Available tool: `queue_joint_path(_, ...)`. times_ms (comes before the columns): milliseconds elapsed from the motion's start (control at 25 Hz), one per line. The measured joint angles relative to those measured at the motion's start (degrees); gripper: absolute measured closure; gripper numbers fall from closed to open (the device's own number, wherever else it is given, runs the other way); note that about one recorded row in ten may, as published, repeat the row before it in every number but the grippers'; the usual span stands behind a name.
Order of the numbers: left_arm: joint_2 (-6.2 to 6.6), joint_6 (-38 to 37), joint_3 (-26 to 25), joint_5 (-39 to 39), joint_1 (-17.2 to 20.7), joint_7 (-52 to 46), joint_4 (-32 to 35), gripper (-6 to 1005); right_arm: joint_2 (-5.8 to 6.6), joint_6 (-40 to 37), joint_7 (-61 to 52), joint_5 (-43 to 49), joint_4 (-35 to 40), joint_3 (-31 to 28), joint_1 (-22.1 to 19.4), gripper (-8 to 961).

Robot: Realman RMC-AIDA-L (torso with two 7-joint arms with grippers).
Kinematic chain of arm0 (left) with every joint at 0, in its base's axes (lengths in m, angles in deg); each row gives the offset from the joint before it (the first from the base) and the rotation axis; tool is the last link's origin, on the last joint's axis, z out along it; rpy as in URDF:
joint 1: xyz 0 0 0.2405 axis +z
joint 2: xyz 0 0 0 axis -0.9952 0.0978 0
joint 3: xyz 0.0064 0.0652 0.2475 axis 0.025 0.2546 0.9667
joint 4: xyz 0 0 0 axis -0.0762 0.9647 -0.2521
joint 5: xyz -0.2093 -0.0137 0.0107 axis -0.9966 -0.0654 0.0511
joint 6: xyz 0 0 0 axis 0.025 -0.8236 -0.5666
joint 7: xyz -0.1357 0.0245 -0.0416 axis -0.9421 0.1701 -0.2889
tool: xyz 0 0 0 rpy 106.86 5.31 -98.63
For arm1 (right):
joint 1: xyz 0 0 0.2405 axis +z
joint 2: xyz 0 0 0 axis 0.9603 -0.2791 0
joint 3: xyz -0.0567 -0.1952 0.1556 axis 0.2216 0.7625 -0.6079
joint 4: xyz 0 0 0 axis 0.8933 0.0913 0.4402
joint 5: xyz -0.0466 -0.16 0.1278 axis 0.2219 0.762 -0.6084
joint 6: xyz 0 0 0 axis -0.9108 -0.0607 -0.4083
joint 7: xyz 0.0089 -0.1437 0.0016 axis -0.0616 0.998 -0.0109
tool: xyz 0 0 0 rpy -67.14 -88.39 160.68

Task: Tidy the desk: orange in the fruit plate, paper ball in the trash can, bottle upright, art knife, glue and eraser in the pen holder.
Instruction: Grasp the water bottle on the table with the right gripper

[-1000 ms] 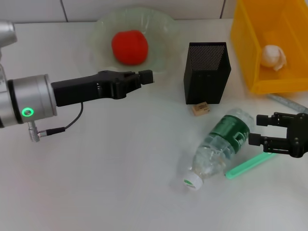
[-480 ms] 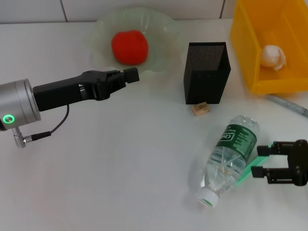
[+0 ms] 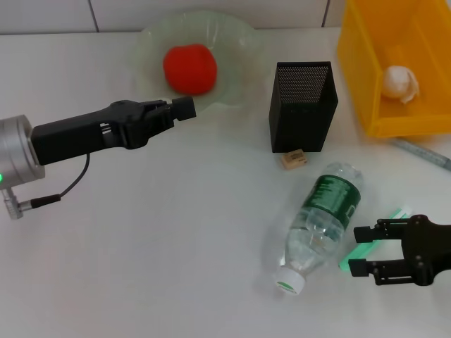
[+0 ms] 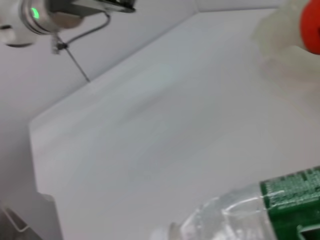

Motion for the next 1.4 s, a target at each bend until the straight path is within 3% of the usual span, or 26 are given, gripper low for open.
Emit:
queue_joint_path(160, 0.37, -3.4, -1.0, -0.1, 0.2, 1.7, 0.0, 989, 0.79, -5.2, -0.5, -1.1, 2.2, -1.2, 0.1, 248)
queue_joint_path(200, 0.67, -8.1, -2.1, 0.0, 0.6, 5.1, -0.1, 989, 1.37, -8.7, -2.0, -1.8, 4.9, -2.2, 0.3, 248)
queue_joint_path(400, 0.82, -10.9, -2.6, 0.1, 1.1, 7.9, -0.2, 989, 1.80, -12.6, -6.8, -2.0, 12.1, -1.8, 2.6, 248)
queue_joint_path(560, 1.02, -14.5, -2.8, 0.1, 3.6, 14.4, -1.4, 941, 1.54, -16.0, -11.8, -1.8, 20.5, 2.3, 7.4, 248)
queue_joint_path(600, 1.32, -14.8, -3.2, -0.1, 4.0, 16.3, -2.5, 925, 1.44, -16.4, -14.4, -1.3, 24.7, 6.9, 10.2, 248)
queue_joint_path(680, 1.57, -15.5, -3.6, -0.1, 4.1, 17.9, -3.6, 662, 1.47, -16.4, -15.8, -0.7, 26.8, 9.7, 11.7, 248)
queue_joint_path(720, 2.05, -16.7, -4.7, -0.1, 4.2, 20.5, -5.8, 643, 1.65, -16.2, -18.3, 1.1, 30.2, 15.3, 15.3, 248)
queue_joint_path(760, 2.05, -16.7, -4.7, -0.1, 4.2, 20.5, -5.8, 624, 1.65, -16.2, -18.3, 1.1, 30.2, 15.3, 15.3, 248)
queue_joint_path(800, 2.15, -17.0, -5.0, -0.1, 4.2, 21.4, -6.4, 605, 1.87, -16.0, -19.1, 2.9, 32.1, 19.6, 19.1, 248)
queue_joint_path(840, 2.34, -17.4, -6.0, -0.1, 4.4, 23.3, -7.8, 587, 1.87, -16.0, -19.1, 2.9, 32.1, 19.6, 19.1, 248)
queue_joint_path(920, 2.37, -17.5, -8.6, 0.0, 5.2, 27.3, -10.0, 549, 2.06, -16.1, -18.5, 6.3, 32.4, 25.1, 24.8, 248)
queue_joint_path(1000, 2.46, -17.2, -9.9, 0.1, 5.7, 29.3, -11.1, 511, 2.05, -16.1, -17.6, 7.7, 31.9, 26.6, 26.5, 248)
queue_joint_path(1080, 2.46, -17.2, -9.9, 0.1, 5.7, 29.3, -11.1, 474, 1.71, -15.9, -15.0, 10.1, 30.8, 28.7, 29.3, 248)
queue_joint_path(1120, 2.46, -17.2, -9.9, 0.1, 5.7, 29.3, -11.1, 455, 0.78, -15.8, -11.3, 12.5, 30.0, 29.7, 31.4, 248)
queue_joint_path(1160, 2.46, -17.2, -9.9, 0.1, 5.7, 29.3, -11.1, 436, 0.78, -15.8, -11.3, 12.5, 30.0, 29.7, 31.4, 248)
queue_joint_path(1240, 2.54, -17.0, -10.8, 0.1, 5.9, 30.3, -11.8, 383, -0.85, -14.7, -5.8, 15.5, 29.3, 30.4, 33.0, 248)
queue_joint_path(1280, 3.35, -14.4, -14.7, 0.1, 9.1, 34.2, -14.4, 349, -0.85, -14.7, -5.8, 15.5, 29.3, 30.4, 33.0, 248)
queue_joint_path(1400, 3.35, -14.4, -14.7, 0.1, 9.1, 34.2, -14.4, 247, -1.58, -11.7, -0.3, 16.6, 27.2, 35.4, 33.7, 248)
